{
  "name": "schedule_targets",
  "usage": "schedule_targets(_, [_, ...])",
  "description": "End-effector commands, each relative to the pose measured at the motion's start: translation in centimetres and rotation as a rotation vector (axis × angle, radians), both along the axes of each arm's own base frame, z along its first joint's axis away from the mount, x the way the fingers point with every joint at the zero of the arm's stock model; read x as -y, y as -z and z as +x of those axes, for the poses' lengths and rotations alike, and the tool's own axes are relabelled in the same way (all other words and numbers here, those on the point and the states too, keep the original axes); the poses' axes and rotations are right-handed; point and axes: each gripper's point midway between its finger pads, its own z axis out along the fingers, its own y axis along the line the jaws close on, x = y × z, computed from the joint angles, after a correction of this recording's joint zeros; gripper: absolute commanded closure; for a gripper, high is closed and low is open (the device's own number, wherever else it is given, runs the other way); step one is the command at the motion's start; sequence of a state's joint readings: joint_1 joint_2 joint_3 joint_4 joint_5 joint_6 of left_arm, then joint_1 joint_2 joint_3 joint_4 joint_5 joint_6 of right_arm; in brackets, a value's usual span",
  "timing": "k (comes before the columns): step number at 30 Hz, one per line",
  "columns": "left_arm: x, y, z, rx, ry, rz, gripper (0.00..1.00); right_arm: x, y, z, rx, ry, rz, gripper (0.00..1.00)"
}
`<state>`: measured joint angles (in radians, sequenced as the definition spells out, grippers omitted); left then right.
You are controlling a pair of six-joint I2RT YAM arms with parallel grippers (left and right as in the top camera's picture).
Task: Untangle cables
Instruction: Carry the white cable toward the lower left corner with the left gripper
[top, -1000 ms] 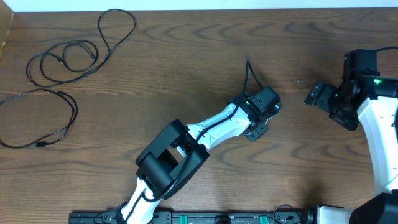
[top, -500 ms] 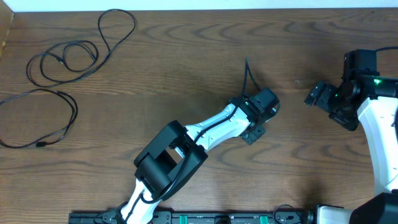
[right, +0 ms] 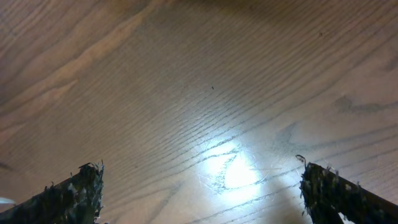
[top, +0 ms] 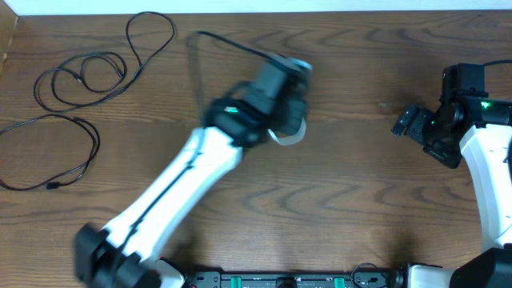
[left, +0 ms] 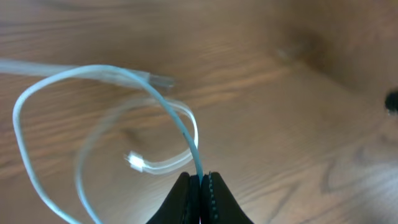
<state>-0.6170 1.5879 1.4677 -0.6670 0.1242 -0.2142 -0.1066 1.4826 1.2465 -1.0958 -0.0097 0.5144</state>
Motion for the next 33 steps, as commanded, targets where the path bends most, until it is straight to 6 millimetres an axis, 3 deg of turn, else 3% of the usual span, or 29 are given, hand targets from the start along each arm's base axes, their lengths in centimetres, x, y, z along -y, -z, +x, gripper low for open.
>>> schedule_targets(1, [-5.2,-2.7,0.6,-0.002,-0.158,-0.041,0.92,0.2,-0.5,0.0,0.017,0.0,-0.007,0.01])
schedule_targets(8, [-15.1,-6.9,-0.1,0.044,-0.397,-0.07,0.93,0.2,-0.5,0.0,0.017,0.0,-0.007,0.01])
schedule_targets(13, [-23.8,-9.7,-2.5,0.096,-0.642,-0.084,0.92,0.2,-0.5,0.0,0.017,0.0,-0.007,0.01])
schedule_targets(18, [-32.0,-11.0,-5.1,0.139,-0.909,-0.079,0.93,0.2,-0.5,0.0,0.017,0.0,-0.007,0.01])
schedule_targets(25, [-40.6,-9.8,-7.5,0.103,-1.283,-0.099,0.92,0.2,-0.5,0.0,0.017,0.0,-0.007,0.01])
schedule_targets(27, [-44.4,-8.6,-9.0,0.073,-1.51,-0.104,0.93,0.2,-0.5,0.0,0.017,0.0,-0.007,0.01])
schedule_targets(33, [-50.7,-5.0,-12.1,-0.02,-1.857,-0.059,0.93,0.2,-0.5,0.0,0.017,0.0,-0.007,0.01])
